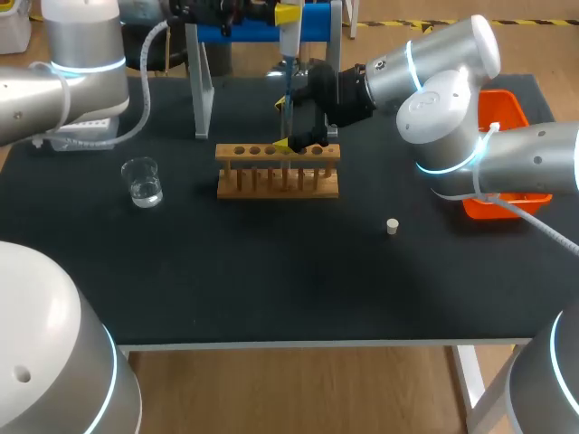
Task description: Invert the test tube, pick up the pipette, mount the tip to pipette, aspirate from beaker and dispense into the tube, eject the tip, return the pipette, and cap with the stopper.
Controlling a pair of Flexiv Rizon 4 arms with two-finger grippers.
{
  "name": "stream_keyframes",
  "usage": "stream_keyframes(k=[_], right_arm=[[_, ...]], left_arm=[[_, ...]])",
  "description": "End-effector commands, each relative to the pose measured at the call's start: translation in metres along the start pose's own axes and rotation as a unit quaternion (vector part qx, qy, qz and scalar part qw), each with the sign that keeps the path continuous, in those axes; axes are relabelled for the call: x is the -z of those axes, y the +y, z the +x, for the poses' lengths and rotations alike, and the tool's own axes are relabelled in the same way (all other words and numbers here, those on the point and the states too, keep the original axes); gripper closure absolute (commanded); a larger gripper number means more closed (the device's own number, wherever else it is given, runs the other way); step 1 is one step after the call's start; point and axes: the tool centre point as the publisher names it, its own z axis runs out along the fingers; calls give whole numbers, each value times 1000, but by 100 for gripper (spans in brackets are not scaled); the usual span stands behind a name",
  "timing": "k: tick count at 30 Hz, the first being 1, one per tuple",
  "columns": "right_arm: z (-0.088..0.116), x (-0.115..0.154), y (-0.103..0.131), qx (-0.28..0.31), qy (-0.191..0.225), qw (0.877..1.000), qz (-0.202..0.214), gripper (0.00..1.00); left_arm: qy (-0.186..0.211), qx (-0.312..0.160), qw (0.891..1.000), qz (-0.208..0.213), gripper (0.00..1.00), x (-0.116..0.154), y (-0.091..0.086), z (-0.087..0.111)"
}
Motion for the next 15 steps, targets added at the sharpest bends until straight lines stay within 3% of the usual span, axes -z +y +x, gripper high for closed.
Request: stream_keyframes(k=[1, 15], right_arm=[[0, 1, 0, 0, 0, 1000, 1, 0], [0, 1, 0, 0, 0, 1000, 1, 0]], left_arm=[[-1, 0, 1000, 1, 100, 0, 0, 1], [0, 13, 1000, 9, 100, -1, 6, 1]])
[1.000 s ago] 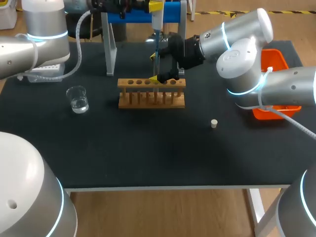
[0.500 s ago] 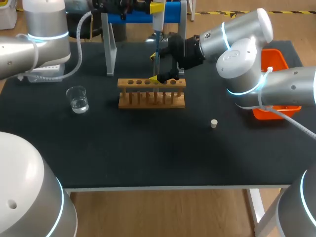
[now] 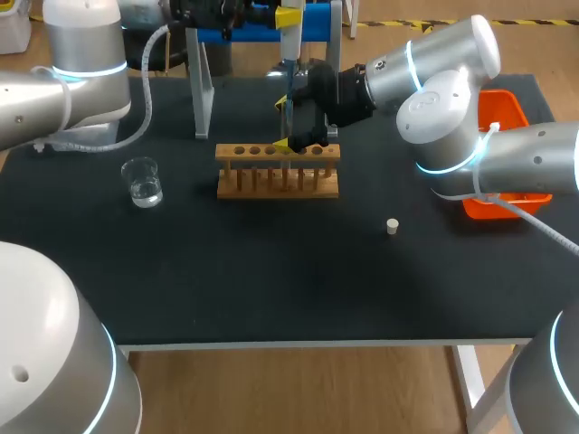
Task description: Invert the test tube, pick up the pipette, mount the tip to pipette, aspirate from beaker and dispense into the tube, eject the tip, return the pipette, and cap with the stopper.
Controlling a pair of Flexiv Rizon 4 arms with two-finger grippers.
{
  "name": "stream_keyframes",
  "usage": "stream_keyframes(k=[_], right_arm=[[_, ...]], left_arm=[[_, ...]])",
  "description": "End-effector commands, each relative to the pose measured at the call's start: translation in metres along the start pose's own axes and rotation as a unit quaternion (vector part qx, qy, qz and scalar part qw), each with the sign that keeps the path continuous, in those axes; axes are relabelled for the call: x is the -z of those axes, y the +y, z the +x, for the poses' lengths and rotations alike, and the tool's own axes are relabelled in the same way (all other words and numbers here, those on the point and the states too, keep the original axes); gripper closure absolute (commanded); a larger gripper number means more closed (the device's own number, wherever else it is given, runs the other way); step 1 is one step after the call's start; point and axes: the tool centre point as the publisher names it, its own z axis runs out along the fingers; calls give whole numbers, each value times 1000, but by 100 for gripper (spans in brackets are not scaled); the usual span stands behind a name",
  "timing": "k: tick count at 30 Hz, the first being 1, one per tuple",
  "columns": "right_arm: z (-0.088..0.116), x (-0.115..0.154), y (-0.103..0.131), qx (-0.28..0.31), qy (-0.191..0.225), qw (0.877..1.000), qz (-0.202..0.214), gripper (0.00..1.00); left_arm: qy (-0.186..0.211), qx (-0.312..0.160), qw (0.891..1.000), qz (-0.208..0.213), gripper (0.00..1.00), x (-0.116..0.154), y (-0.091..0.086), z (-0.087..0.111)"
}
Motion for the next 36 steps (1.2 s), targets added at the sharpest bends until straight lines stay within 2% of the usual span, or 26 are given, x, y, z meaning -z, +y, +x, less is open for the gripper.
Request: stream_keyframes(k=[1, 36], right_arm=[[0, 1, 0, 0, 0, 1000, 1, 0], [0, 1, 0, 0, 0, 1000, 1, 0]], left_arm=[[0, 3, 1000, 2, 100, 0, 2, -2], [-2, 21, 1000, 11, 100, 5, 13, -8]])
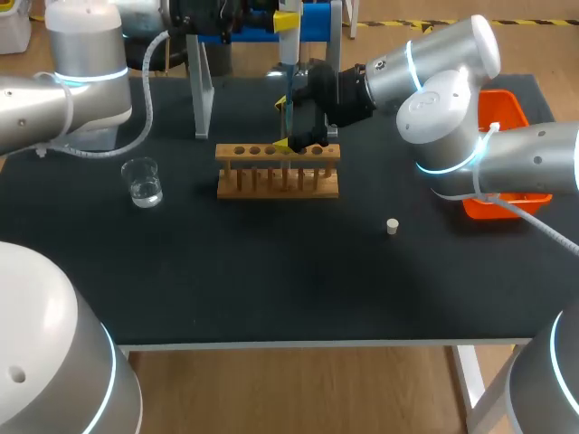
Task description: Invert the test tube, pick up the pipette, mount the tip to pipette, aspirate from beaker and dispense into the tube, eject the tip, return the pipette, and cap with the stopper.
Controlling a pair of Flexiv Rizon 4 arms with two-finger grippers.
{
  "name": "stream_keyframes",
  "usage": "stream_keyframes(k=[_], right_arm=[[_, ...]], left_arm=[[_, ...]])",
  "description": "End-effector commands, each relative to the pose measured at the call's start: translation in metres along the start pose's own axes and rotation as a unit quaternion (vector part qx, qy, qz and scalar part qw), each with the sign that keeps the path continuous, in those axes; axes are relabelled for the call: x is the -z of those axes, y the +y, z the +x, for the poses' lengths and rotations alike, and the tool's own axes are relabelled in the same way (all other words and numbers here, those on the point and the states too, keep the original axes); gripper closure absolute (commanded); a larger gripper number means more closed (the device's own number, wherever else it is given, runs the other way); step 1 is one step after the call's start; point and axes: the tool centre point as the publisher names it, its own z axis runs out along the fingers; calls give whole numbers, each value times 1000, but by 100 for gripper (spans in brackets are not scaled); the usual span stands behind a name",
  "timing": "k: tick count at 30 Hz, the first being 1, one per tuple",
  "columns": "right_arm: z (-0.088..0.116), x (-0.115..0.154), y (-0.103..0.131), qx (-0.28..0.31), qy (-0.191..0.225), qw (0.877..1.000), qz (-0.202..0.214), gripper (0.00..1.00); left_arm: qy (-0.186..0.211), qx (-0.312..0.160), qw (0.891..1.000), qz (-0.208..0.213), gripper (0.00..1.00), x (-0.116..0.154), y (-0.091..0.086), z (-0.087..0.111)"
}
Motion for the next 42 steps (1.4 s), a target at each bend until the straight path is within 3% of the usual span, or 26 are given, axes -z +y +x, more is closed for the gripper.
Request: stream_keyframes(k=[1, 42], right_arm=[[0, 1, 0, 0, 0, 1000, 1, 0], [0, 3, -1, -1, 0, 1000, 1, 0]], left_arm=[[4, 1, 1000, 1, 100, 0, 2, -3], [2, 14, 1000, 3, 100, 1, 4, -4]])
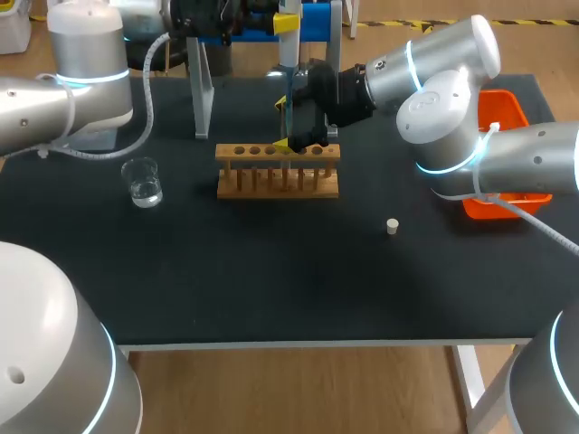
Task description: Invert the test tube, pick up the pipette, mount the tip to pipette, aspirate from beaker and dispense into the tube, eject the tip, return the pipette, and cap with the stopper.
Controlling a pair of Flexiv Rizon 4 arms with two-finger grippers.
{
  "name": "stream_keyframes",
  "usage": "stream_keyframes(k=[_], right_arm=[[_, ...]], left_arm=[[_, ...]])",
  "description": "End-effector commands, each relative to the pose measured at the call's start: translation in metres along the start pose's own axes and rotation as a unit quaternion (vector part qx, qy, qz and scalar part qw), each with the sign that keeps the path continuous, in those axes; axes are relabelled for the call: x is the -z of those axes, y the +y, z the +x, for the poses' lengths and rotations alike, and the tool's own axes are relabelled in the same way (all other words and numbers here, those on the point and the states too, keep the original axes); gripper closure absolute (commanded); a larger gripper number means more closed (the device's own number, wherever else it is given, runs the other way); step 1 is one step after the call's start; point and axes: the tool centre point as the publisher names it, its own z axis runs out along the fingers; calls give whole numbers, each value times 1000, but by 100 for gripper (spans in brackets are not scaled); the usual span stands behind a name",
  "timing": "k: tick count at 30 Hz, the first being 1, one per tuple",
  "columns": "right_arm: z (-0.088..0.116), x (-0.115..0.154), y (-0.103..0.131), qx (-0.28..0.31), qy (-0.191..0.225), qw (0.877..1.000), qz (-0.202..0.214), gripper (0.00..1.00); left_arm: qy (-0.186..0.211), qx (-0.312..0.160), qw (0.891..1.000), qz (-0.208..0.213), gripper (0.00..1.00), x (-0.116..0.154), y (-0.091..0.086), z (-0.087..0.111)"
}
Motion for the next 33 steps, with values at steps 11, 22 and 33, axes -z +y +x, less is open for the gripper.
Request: stream_keyframes(k=[11, 22, 33], right_arm=[[-3, 33, -15, -12, -13, 1000, -6, 0], [-1, 57, -19, -10, -18, 1000, -17, 0], [3, 76, -7, -4, -24, 999, -41, 0]], left_arm=[[2, 1, 1000, -1, 100, 0, -1, -1], [2, 1, 1000, -1, 100, 0, -1, -1], [2, 1, 1000, -1, 100, 0, -1, -1]])
